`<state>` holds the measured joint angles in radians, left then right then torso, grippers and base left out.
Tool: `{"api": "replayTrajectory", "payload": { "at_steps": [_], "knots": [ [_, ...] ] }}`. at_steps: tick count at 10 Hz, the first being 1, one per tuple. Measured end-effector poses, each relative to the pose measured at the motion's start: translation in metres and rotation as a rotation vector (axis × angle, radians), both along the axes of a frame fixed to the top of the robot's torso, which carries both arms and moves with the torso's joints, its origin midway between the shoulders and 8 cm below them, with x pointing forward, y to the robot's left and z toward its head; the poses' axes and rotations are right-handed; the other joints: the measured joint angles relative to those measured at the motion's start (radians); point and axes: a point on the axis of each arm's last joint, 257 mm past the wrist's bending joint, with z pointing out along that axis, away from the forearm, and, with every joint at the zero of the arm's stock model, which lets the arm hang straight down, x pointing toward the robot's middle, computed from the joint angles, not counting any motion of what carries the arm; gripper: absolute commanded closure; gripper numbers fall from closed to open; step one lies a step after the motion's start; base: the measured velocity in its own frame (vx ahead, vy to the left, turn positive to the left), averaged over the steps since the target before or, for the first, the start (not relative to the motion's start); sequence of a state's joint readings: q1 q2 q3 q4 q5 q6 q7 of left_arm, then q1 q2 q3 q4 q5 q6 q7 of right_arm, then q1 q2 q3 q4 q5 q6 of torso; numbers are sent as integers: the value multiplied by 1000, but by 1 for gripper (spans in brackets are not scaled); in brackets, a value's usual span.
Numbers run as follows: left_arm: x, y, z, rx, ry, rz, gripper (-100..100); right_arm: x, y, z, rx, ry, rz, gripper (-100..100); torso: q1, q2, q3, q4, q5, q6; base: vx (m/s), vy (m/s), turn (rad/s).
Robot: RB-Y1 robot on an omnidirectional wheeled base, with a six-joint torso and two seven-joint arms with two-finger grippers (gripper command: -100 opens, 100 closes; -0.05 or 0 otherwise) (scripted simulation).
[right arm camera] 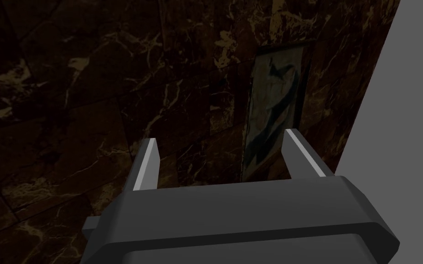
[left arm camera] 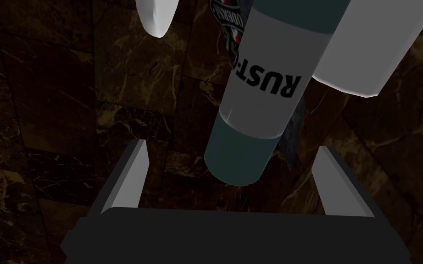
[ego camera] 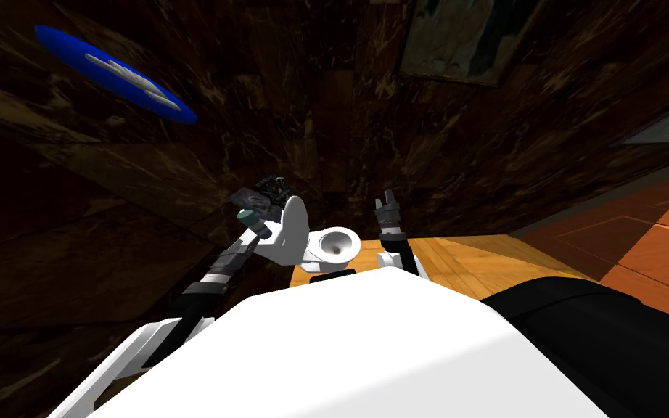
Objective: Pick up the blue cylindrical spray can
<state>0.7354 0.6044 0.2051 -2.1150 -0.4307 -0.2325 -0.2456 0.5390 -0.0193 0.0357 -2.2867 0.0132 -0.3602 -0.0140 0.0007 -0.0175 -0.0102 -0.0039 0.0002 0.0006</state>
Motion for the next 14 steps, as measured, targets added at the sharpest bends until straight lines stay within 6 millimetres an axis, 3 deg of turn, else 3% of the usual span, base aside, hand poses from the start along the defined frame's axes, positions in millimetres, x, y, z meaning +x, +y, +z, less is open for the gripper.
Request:
{"api": "replayTrajectory", "payload": {
  "at_steps": [1,2,3,5,8,13,14],
  "knots": [
    [3,-1,7,14,-10,-3,-100,0,0,0,0,0,0,0,0,-1,0,0,0,0,-7,27,-80],
    [3,0,8,15,-11,-3,0,0,0,0,0,0,0,0,-1,11,6,2,0,-1,0,0,0],
    [3,0,8,15,-11,-3,-100,0,0,0,0,0,0,0,-3,14,8,3,0,-1,-86,-22,36],
    [15,-6,2,19,-23,-30,-100,0,0,0,0,0,0,0,-5,22,13,5,-1,-1,-92,-29,7],
    [32,11,-7,19,-28,-7,-100,0,0,0,0,0,0,0,-3,17,10,4,-1,-1,-35,-11,11],
    [68,18,-11,23,-52,-18,-100,0,0,0,0,0,0,0,-2,16,10,4,0,-1,-38,-6,2],
    [68,26,-21,22,-39,-4,-100,0,0,0,0,0,0,0,-2,15,9,4,0,-1,-94,-31,39]
  ]
}}
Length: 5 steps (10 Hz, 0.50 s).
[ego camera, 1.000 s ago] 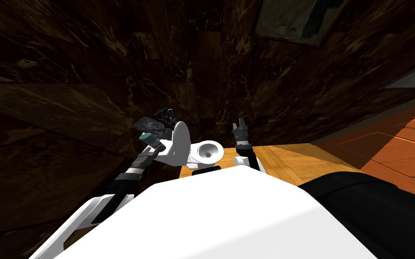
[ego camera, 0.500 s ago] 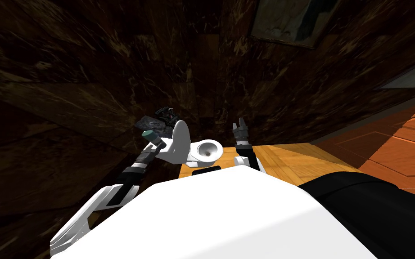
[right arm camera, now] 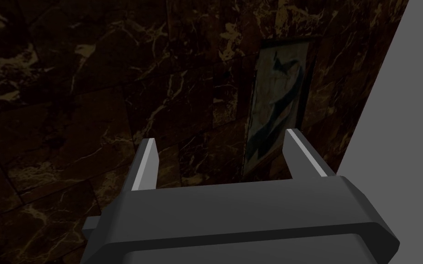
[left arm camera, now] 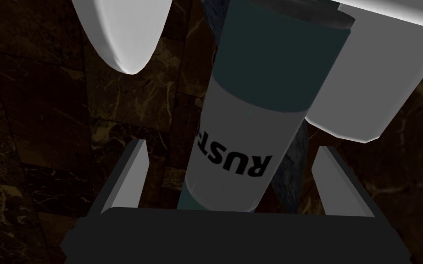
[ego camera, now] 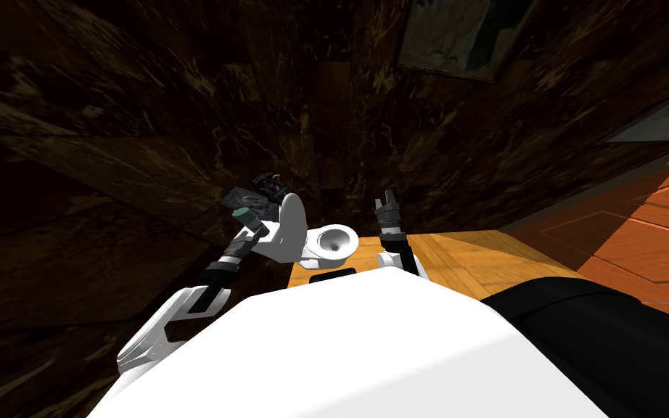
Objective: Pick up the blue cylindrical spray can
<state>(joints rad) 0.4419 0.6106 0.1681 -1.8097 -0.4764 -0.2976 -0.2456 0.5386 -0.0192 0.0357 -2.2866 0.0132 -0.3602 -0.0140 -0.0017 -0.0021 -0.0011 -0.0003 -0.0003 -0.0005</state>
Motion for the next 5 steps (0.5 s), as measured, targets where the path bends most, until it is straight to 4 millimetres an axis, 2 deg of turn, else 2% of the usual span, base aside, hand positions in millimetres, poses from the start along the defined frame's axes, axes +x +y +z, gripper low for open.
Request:
{"api": "replayTrajectory", "payload": {
  "at_steps": [2,5],
  "knots": [
    [14,-5,-3,6,-6,-28,-100,0,0,0,0,0,0,0,-3,7,4,2,-1,0,-97,-24,9],
    [36,6,-1,4,-15,-12,-100,0,0,0,0,0,0,0,0,0,0,0,0,0,6,5,-3]
  ]
}}
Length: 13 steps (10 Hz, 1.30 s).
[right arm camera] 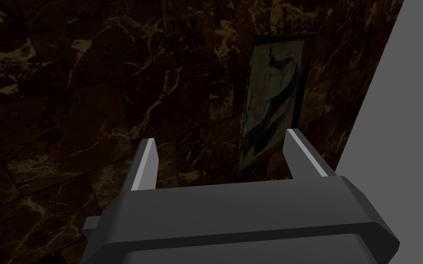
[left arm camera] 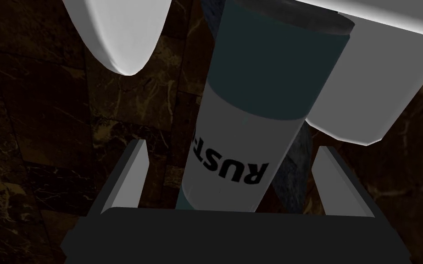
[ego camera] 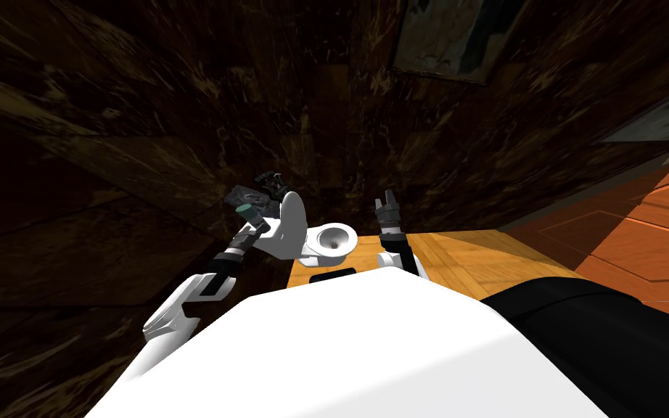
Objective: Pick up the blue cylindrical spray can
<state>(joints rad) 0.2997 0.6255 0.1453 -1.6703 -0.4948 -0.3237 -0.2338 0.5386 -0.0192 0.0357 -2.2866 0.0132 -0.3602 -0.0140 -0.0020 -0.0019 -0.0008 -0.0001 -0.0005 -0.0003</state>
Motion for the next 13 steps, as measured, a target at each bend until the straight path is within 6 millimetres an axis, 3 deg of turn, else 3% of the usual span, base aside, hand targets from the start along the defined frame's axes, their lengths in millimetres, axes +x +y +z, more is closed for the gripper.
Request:
{"api": "replayTrajectory", "payload": {
  "at_steps": [1,4,7,10,13],
  "knots": [
    [-1,7,-8,-3,13,14,-100,0,0,0,0,0,0,0,0,0,0,0,0,0,-79,-36,39],
    [20,-1,-11,4,3,-17,-100,0,0,0,0,0,0,0,-1,5,3,1,0,0,-72,-13,4],
    [34,16,-14,-1,12,10,-100,0,0,0,0,0,0,0,0,0,0,0,0,0,-24,-4,13],
    [55,5,-12,6,-1,-23,-100,0,0,0,0,0,0,0,-2,5,3,1,-1,0,-66,-21,3],
    [70,18,-15,-1,7,2,-100,0,0,0,0,0,0,0,0,0,0,0,0,0,-24,0,13]
  ]
}}
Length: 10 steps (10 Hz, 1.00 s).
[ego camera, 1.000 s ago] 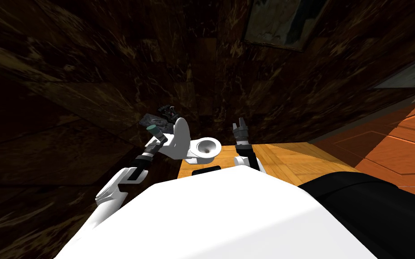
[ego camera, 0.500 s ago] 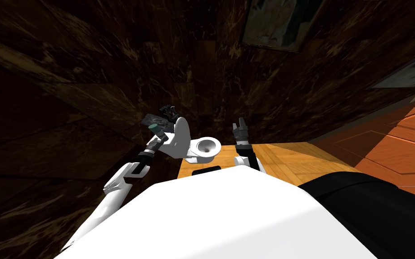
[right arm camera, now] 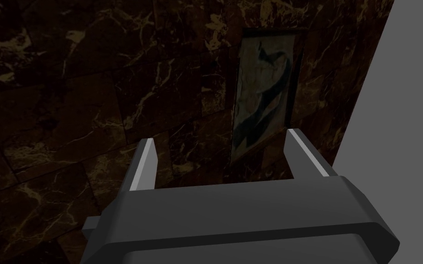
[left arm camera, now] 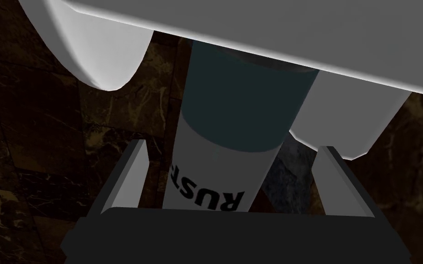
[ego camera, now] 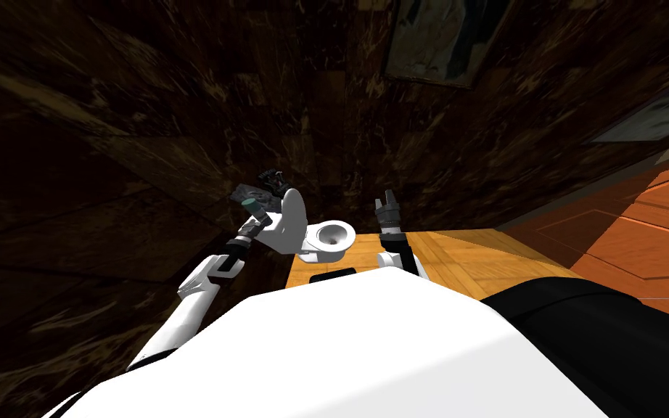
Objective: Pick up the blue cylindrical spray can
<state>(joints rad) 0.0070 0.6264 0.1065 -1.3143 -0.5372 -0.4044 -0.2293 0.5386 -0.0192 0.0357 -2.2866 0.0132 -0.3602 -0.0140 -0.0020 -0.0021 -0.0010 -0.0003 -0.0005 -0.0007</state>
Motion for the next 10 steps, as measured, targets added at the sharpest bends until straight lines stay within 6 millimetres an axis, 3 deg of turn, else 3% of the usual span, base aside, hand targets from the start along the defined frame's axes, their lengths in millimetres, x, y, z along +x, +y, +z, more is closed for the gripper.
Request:
{"api": "replayTrajectory", "payload": {
  "at_steps": [2,4,6,8,10],
  "knots": [
    [15,-11,-1,9,-2,-30,-100,0,0,0,0,0,0,0,-2,6,4,1,-1,0,-94,-25,6],
    [32,-7,8,4,-12,-24,-100,0,0,0,0,0,0,0,-1,3,2,1,0,0,-12,-4,-1],
    [36,2,-1,-2,6,-2,-100,0,0,0,0,0,0,0,0,0,0,0,0,0,-44,-13,20],
    [48,-10,3,9,1,-36,-100,0,0,0,0,0,0,0,-3,7,4,2,-1,0,-87,-26,7],
    [63,-9,12,5,-8,-34,-100,0,0,0,0,0,0,0,-1,2,1,1,0,0,-5,9,-3]
  ]
}}
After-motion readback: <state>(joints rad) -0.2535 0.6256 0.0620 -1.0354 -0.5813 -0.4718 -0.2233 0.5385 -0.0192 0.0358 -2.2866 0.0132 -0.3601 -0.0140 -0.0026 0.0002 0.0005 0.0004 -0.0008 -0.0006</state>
